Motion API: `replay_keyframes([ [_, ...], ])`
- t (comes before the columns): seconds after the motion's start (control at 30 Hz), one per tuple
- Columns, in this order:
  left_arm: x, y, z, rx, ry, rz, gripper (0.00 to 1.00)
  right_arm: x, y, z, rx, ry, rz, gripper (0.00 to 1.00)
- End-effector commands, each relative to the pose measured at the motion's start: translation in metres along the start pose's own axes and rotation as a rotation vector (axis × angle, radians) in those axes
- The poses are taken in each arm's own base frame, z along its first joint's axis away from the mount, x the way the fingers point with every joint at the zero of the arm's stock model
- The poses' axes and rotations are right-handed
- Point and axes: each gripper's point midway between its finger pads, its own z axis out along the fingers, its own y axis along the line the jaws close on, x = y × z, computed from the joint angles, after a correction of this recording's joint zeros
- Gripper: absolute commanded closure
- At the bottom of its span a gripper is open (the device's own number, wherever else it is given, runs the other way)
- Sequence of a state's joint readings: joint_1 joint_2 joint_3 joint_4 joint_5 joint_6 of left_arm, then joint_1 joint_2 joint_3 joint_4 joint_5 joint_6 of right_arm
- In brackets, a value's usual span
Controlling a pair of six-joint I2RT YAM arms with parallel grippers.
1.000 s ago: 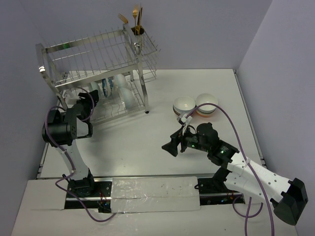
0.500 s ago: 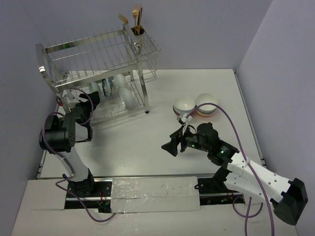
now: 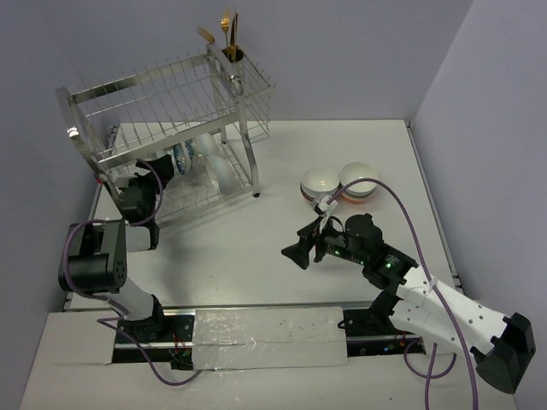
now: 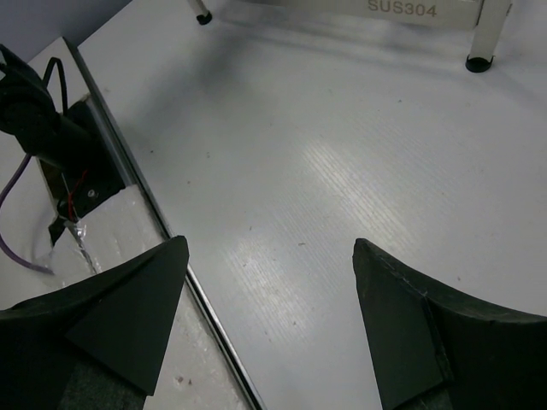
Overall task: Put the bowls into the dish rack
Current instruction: Pick up the bowl from the bowl.
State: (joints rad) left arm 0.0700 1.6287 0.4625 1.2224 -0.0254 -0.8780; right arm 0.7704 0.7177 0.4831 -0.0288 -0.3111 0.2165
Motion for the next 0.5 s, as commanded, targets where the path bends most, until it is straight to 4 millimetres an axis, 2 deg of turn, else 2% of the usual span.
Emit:
replay_keyframes([
  [0.0, -0.053, -0.047, -0.001, 0.098, -0.16, 0.054, 0.01, -0.019, -0.002, -0.002, 0.036, -0.075, -0.008, 0.15],
  [0.07, -0.053, -0.048, 0.006, 0.059, -0.134, 0.079, 0.01, -0.022, -0.007, -0.002, 0.064, -0.087, -0.002, 0.14],
  [0.1, -0.045, -0.04, 0.007, 0.016, -0.089, 0.093, 0.01, -0.023, -0.007, -0.003, 0.067, -0.089, -0.002, 0.14],
  [0.13, -0.047, -0.045, 0.013, 0.016, -0.08, 0.114, 0.01, -0.023, -0.008, -0.003, 0.069, -0.092, -0.001, 0.14],
  [0.2, -0.037, -0.036, 0.018, -0.015, -0.028, 0.122, 0.01, -0.024, -0.01, -0.004, 0.085, -0.098, 0.001, 0.14],
  [0.4, -0.025, -0.056, 0.018, 0.069, 0.013, 0.147, 0.01, -0.026, -0.015, -0.005, 0.115, -0.111, -0.004, 0.14],
  [0.47, -0.023, -0.061, 0.018, 0.068, 0.029, 0.165, 0.01, -0.021, -0.018, -0.005, 0.128, -0.092, -0.001, 0.14],
])
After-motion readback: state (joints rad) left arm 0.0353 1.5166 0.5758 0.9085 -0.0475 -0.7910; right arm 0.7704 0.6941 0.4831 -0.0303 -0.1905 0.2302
